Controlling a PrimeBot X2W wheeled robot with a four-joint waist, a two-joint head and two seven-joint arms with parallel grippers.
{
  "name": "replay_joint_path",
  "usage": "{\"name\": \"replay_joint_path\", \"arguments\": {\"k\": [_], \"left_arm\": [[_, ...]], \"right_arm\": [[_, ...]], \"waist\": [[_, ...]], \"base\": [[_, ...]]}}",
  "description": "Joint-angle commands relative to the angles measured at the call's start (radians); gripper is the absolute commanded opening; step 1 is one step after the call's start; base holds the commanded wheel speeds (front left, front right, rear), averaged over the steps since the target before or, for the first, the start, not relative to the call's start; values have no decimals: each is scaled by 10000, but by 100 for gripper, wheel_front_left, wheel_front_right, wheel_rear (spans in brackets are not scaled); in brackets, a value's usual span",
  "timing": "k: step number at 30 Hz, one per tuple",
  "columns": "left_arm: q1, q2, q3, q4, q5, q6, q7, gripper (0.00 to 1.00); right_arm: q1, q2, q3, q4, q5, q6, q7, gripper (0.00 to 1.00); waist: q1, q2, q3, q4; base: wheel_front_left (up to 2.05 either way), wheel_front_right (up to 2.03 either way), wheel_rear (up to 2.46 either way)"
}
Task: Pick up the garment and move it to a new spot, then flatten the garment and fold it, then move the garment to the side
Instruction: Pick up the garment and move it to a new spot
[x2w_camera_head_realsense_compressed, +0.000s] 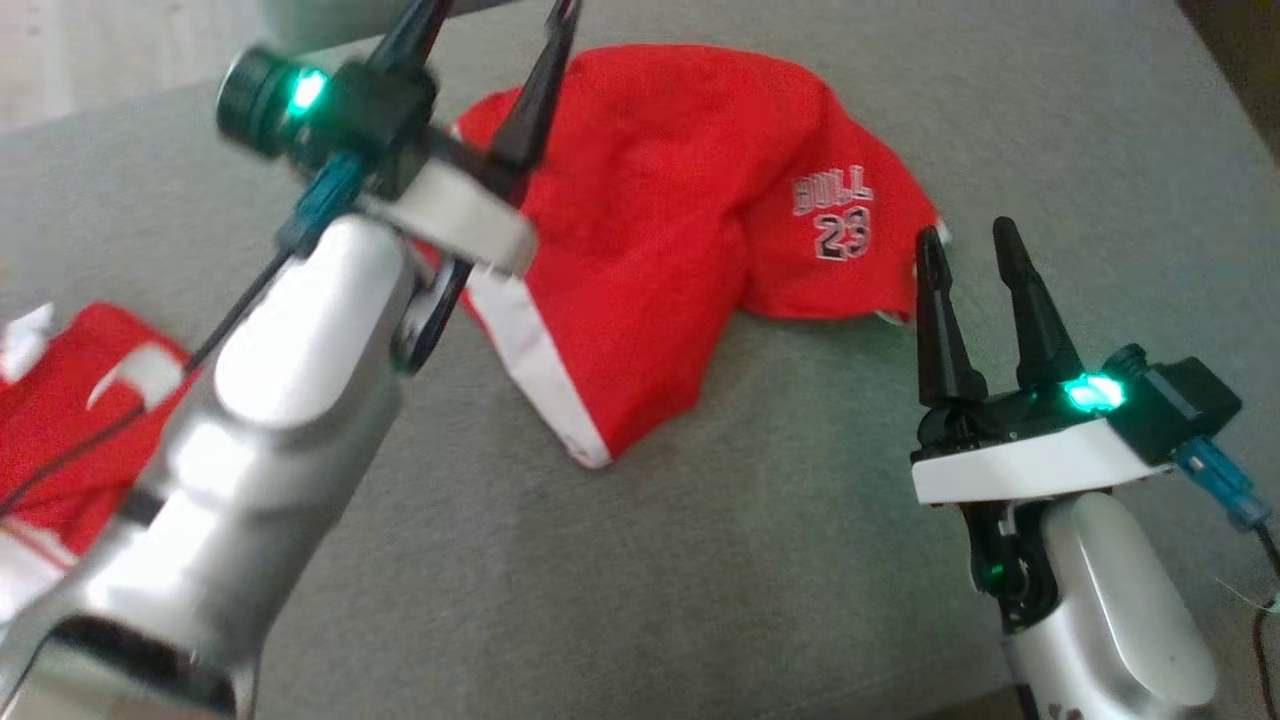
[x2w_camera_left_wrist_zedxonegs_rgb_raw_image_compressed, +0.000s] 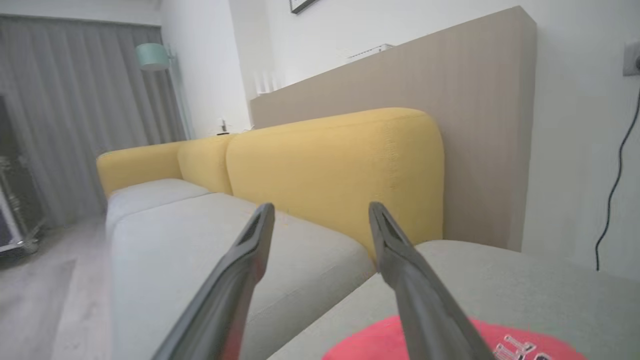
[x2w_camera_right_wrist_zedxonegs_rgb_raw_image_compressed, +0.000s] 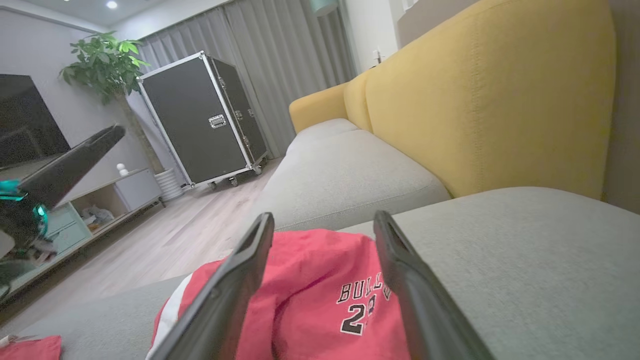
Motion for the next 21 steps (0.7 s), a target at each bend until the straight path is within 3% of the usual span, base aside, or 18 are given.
{"name": "replay_joint_path", "arguments": {"k": [1, 6, 11, 21], "left_arm": [[-24, 381, 405, -322, 100, 45, -36, 100], [1979, 716, 1456, -1520, 447, 116, -38, 100], [3938, 638, 2160, -2275, 666, 167, -38, 100], [7527, -339, 3893, -3488, 810, 210, -39, 100]], "right_arm": [[-181, -14, 161, -311, -92, 40, -107, 100], [127, -14, -142, -84, -609, 40, -107, 100], [508, -14, -376, 135, -992, 40, -107, 100], [1165, -14, -192, 653, -1073, 40, -107, 100]], "waist": [[0, 0, -269, 429], [0, 0, -959, 1497], [0, 0, -1623, 2256], [0, 0, -2277, 2889]], "base": [[0, 0, 0], [0, 0, 0], [0, 0, 0], [0, 0, 0]]}}
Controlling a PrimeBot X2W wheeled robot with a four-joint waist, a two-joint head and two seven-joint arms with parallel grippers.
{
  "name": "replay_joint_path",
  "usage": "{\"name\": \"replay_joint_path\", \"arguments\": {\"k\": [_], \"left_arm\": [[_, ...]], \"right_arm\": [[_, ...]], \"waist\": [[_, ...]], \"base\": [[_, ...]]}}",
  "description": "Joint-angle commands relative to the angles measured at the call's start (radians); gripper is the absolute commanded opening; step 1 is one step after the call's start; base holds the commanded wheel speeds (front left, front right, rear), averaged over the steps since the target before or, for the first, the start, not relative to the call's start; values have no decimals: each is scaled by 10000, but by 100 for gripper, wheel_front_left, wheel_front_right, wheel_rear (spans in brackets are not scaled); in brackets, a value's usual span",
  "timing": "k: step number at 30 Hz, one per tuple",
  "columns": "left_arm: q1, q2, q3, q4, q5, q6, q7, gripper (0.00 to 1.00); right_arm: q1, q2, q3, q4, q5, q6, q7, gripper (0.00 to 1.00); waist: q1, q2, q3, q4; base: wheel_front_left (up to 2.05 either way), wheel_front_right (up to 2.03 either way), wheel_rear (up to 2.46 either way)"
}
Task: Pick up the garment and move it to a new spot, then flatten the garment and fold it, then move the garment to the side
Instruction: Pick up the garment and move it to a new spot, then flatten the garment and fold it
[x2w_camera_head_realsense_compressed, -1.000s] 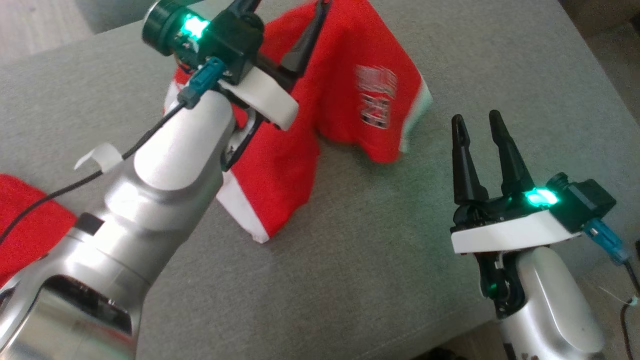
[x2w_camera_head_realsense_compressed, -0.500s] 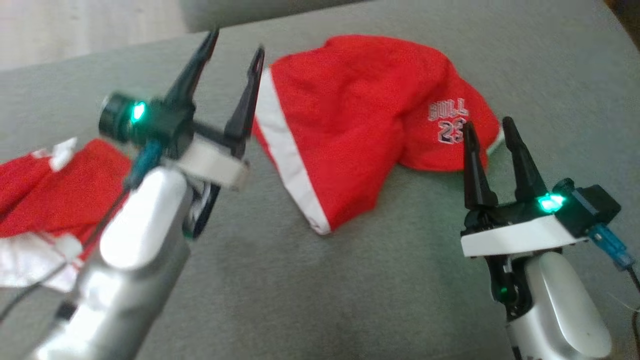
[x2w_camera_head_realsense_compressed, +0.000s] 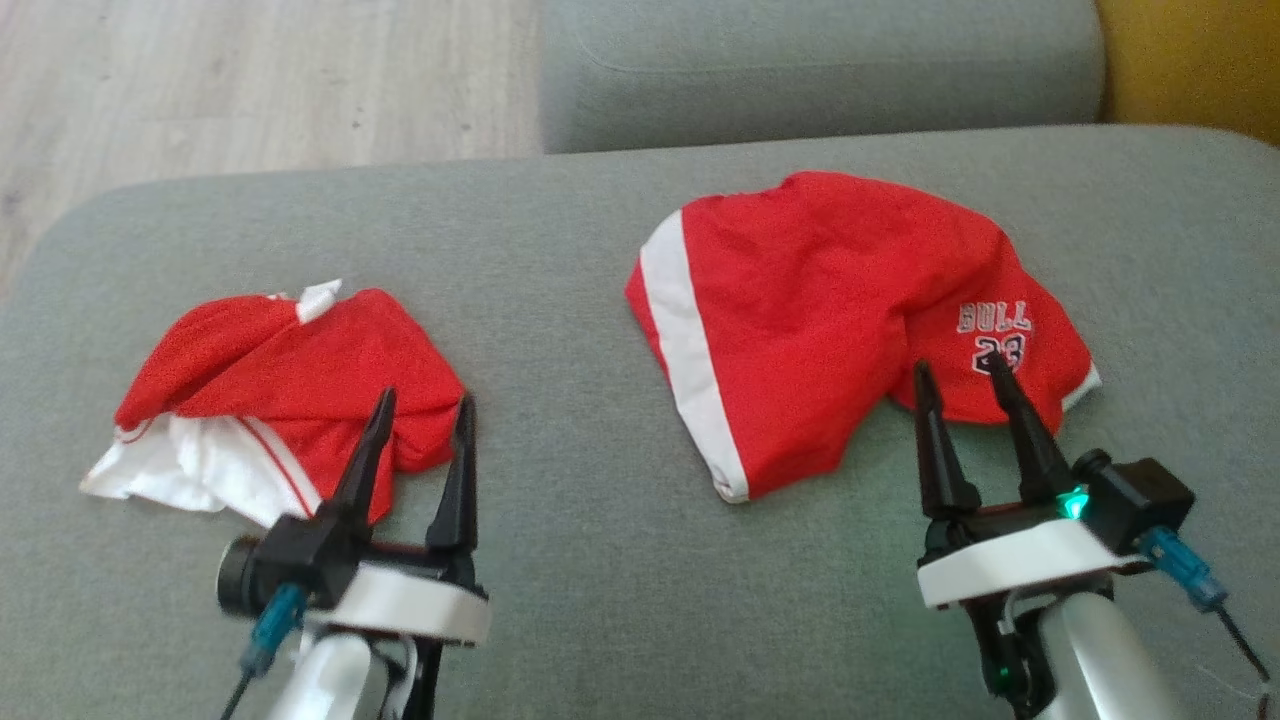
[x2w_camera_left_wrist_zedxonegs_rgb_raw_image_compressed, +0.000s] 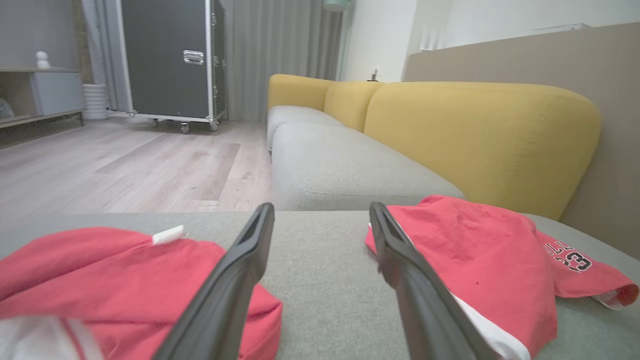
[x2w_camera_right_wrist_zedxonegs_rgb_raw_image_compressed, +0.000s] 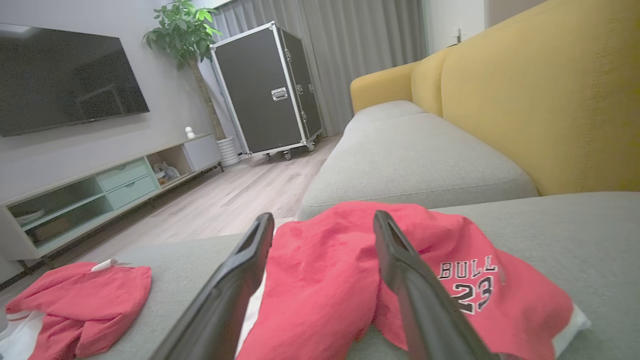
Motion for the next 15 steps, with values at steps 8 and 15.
{"name": "replay_joint_path", "arguments": {"k": [8, 15], "left_arm": [[141, -527, 1260, -589, 777, -595, -41, 100], [9, -779, 1605, -597, 1100, -939, -41, 100]], "right_arm": [[-201, -16, 668, -117, -304, 40, -107, 100], [-660, -16, 2068, 1582, -433, 40, -42, 100]], "waist": [[3, 0, -156, 419], [3, 0, 56, 666]], "base": [[0, 0, 0], [0, 0, 0]]}}
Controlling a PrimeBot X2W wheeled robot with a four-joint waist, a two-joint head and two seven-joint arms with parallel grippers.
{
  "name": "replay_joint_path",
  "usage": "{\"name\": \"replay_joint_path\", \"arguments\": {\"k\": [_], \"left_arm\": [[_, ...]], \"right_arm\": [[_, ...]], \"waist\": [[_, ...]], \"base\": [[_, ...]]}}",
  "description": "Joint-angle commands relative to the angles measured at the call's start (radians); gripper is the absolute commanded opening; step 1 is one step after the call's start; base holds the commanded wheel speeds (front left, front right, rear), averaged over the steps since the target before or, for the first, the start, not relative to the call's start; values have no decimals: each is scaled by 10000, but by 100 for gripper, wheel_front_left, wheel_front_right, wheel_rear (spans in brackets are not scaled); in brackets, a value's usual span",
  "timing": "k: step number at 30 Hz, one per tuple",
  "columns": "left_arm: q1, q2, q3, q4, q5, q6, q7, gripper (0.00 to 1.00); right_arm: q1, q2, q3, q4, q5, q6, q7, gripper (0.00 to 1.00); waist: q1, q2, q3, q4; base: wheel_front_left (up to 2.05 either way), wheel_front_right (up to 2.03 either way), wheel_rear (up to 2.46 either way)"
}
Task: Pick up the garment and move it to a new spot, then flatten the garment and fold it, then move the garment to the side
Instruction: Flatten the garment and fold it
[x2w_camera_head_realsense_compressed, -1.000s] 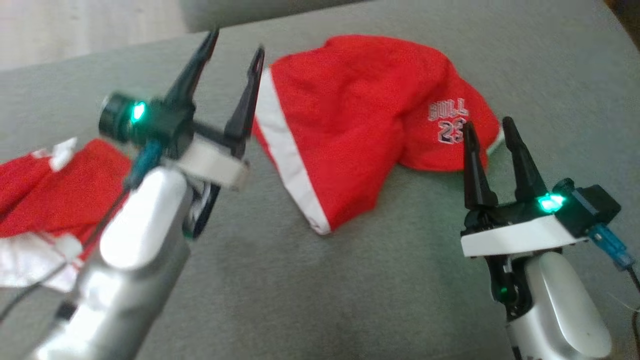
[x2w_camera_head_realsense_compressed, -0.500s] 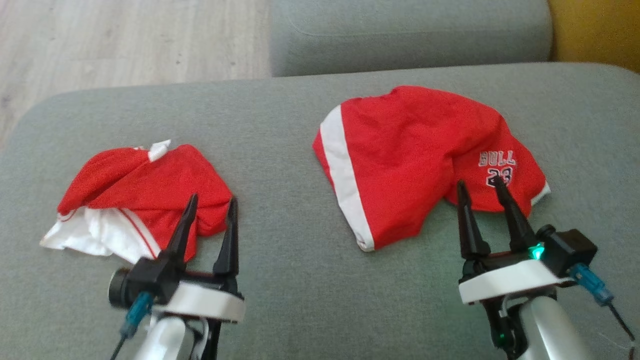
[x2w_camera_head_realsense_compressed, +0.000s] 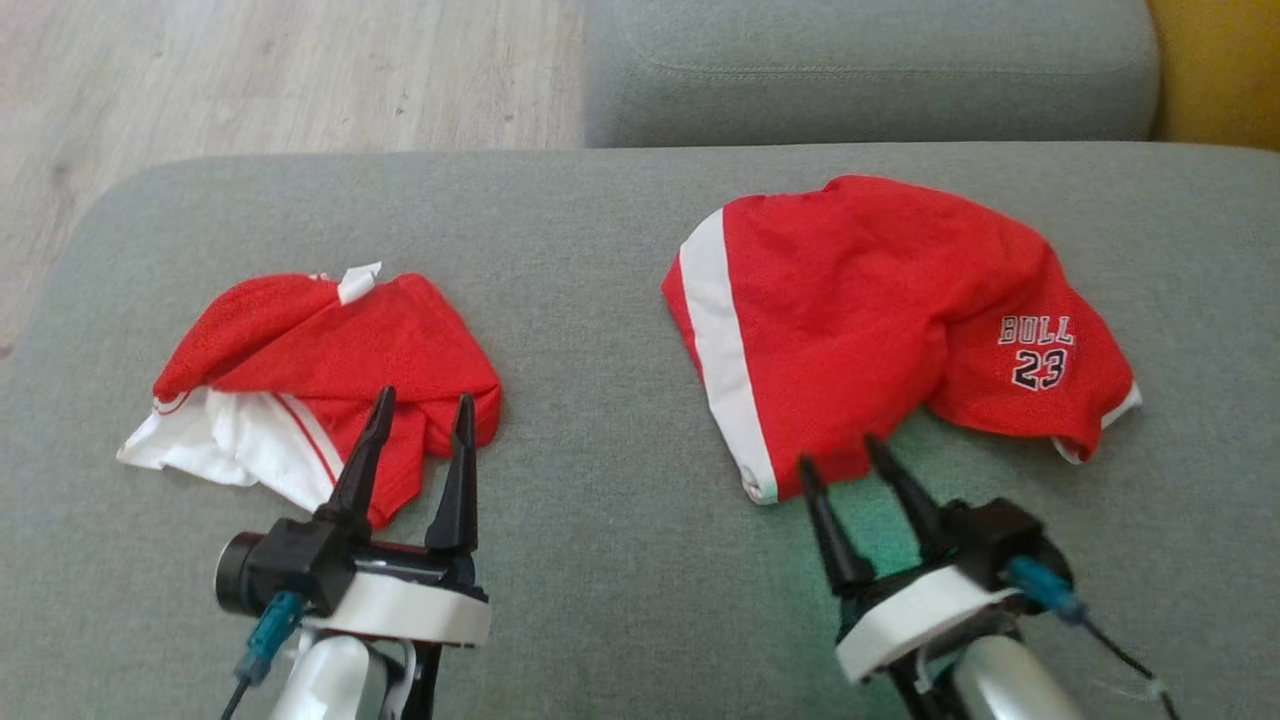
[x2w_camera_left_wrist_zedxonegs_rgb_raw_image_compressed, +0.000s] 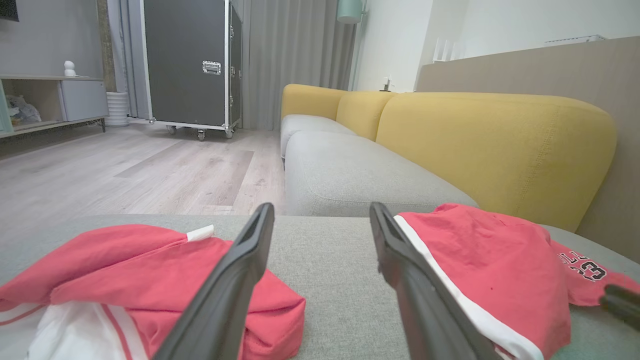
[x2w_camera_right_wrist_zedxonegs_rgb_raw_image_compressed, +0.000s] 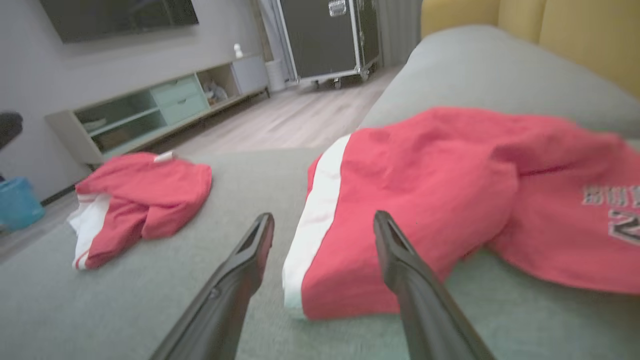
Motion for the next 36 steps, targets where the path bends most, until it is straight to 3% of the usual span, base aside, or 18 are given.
{"name": "replay_joint_path", "arguments": {"k": [1, 14, 22, 23, 24, 25, 33, 36], "left_arm": [[-544, -62, 440, -342, 123, -86, -45, 100], [-862, -282, 417, -163, 311, -370, -45, 100], [-1014, -312, 443, -213, 322, -447, -45, 100], [-1021, -313, 460, -211, 328, -451, -45, 100], [-1029, -314, 472, -215, 317, -453, -45, 100], [-1041, -315, 485, -212, 296, -454, -45, 100], [-951, -318, 618, -228, 219, -404, -45, 100], [-867, -318, 688, -274, 183, -394, -45, 100]], "right_arm": [[-723, -18, 523, 230, 79, 40, 36, 100], [-2425, -18, 1327, 3301, -56, 40, 1351, 100], [-3060, -18, 1965, 4449, -66, 40, 2017, 100], [-3125, -18, 2027, 4549, -109, 40, 2037, 71], [-3178, -18, 2065, 4627, -131, 40, 2027, 20], [-3217, -18, 2105, 4692, -137, 40, 2002, 0], [-3442, -21, 2093, 5411, -826, 40, 1791, 0], [-3395, -401, 1696, 5844, -1284, 40, 1804, 0]], "waist": [[0, -1, 102, 113], [0, -1, 600, 828], [0, -1, 805, 985], [0, -1, 816, 973], [0, -1, 821, 955], [0, -1, 814, 926], [0, -1, 491, 328], [0, -1, 174, -113]], "base": [[0, 0, 0], [0, 0, 0], [0, 0, 0], [0, 0, 0], [0, 0, 0], [0, 0, 0], [0, 0, 0], [0, 0, 0]]}}
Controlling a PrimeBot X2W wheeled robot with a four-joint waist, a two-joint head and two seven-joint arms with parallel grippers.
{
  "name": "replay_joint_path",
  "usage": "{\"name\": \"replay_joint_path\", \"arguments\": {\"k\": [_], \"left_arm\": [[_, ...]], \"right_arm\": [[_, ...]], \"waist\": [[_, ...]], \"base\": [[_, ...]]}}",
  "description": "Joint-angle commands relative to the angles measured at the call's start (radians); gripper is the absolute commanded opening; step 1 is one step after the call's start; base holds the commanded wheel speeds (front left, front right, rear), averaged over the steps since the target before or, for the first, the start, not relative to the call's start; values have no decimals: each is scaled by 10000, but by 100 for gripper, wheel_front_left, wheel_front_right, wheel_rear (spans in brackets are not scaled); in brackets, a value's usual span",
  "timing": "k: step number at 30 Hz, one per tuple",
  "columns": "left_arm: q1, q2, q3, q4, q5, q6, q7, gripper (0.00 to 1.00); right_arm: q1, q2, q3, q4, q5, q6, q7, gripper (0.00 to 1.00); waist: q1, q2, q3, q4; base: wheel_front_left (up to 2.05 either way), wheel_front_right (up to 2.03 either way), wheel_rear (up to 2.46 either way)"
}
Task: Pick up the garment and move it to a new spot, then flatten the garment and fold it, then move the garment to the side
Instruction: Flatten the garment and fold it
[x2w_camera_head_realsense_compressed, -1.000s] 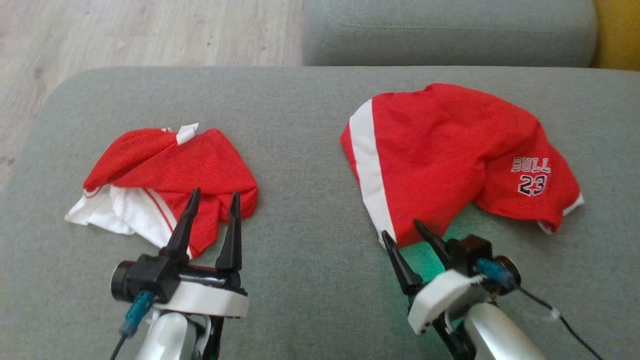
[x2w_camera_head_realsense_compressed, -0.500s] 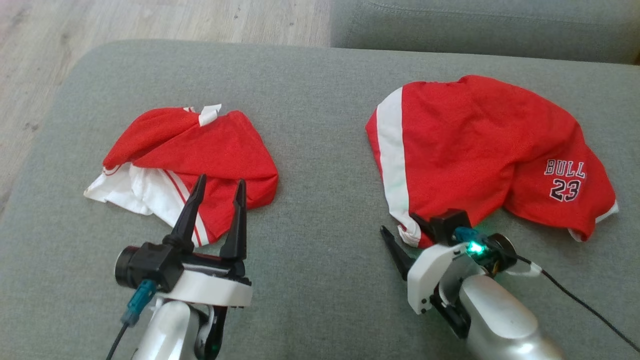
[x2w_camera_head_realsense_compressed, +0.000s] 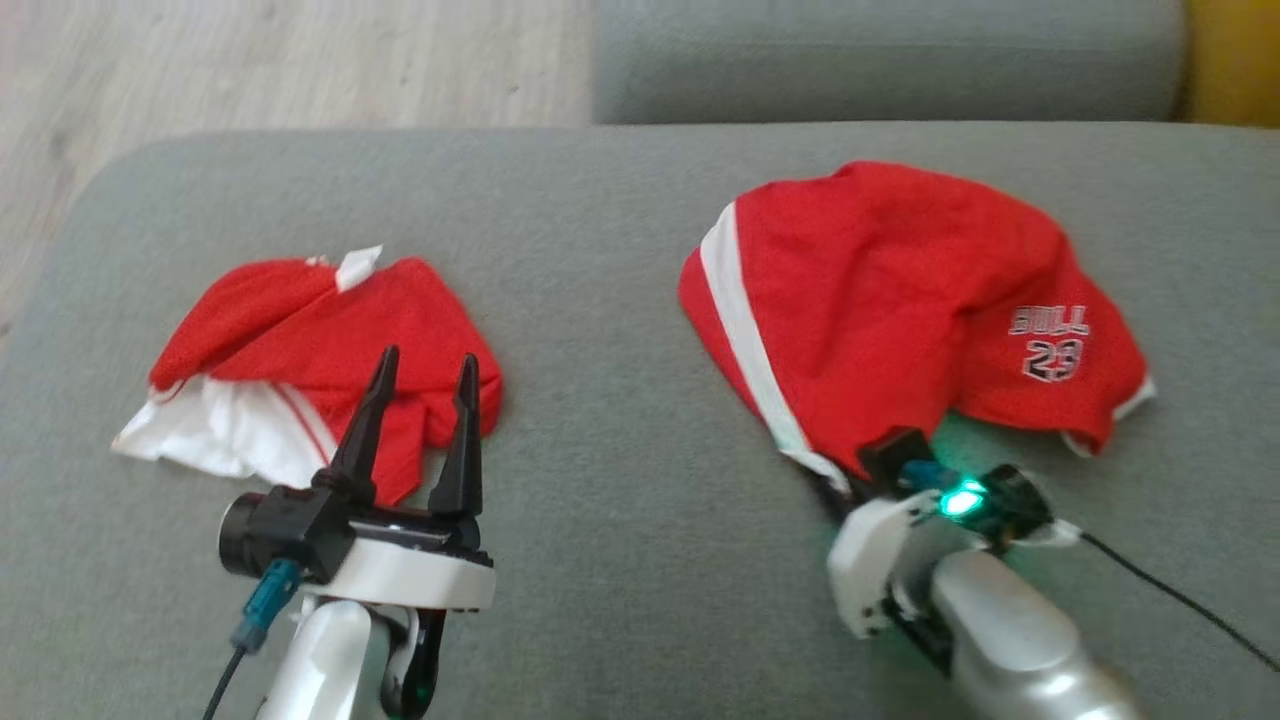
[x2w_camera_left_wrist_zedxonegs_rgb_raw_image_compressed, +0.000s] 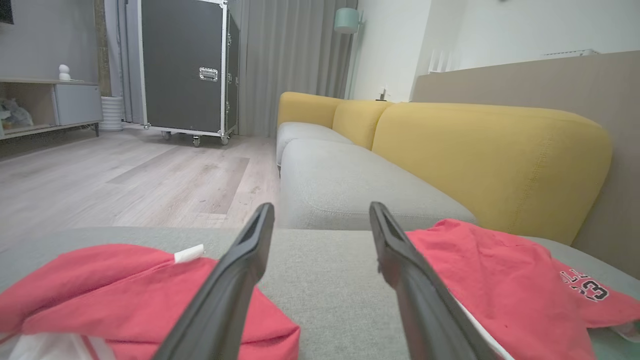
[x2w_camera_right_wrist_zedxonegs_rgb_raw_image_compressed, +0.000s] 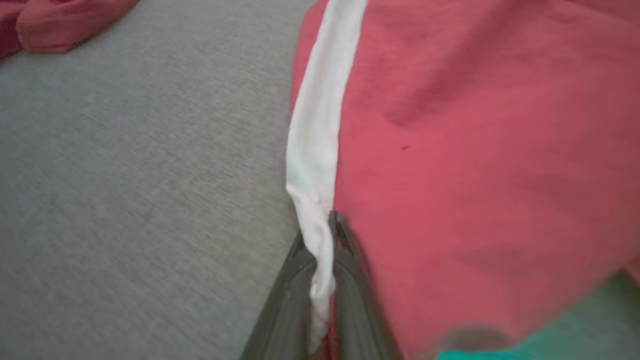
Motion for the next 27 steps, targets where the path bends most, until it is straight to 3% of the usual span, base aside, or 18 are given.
{"name": "replay_joint_path", "arguments": {"k": [1, 9, 16, 17, 18, 23, 27], "left_arm": [[-275, 14, 382, -373, -44, 37, -45, 100], [-103, 13, 395, -486, -159, 132, -45, 100], [-72, 13, 377, -548, -187, 163, -45, 100], [-76, 13, 369, -552, -192, 169, -45, 100], [-78, 13, 361, -554, -196, 174, -45, 100], [-65, 13, 372, -534, -151, 153, -45, 100], [-59, 13, 452, -527, -78, 127, -45, 100]], "right_arm": [[169, -552, -157, 324, -190, 29, 118, 0], [570, -2228, -1608, 88, -655, 29, 664, 0], [1047, -2776, -3224, -681, -1292, 29, 1364, 0], [1131, -2743, -3555, -885, -1413, 29, 1386, 12], [1211, -2674, -3875, -1131, -1553, 29, 1354, 98], [1635, -1566, -5157, -2685, -1818, 29, 1085, 100], [1949, -826, -5389, -3900, -1912, 29, 609, 100]], "waist": [[0, 0, -360, -405], [0, 0, -856, -1123], [0, 0, -935, -1377], [0, 0, -943, -1398], [0, 0, -950, -1415], [0, 0, -984, -1489], [0, 0, -993, -1547]], "base": [[0, 0, 0], [0, 0, 0], [0, 0, 0], [0, 0, 0], [0, 0, 0], [0, 0, 0], [0, 0, 0]]}}
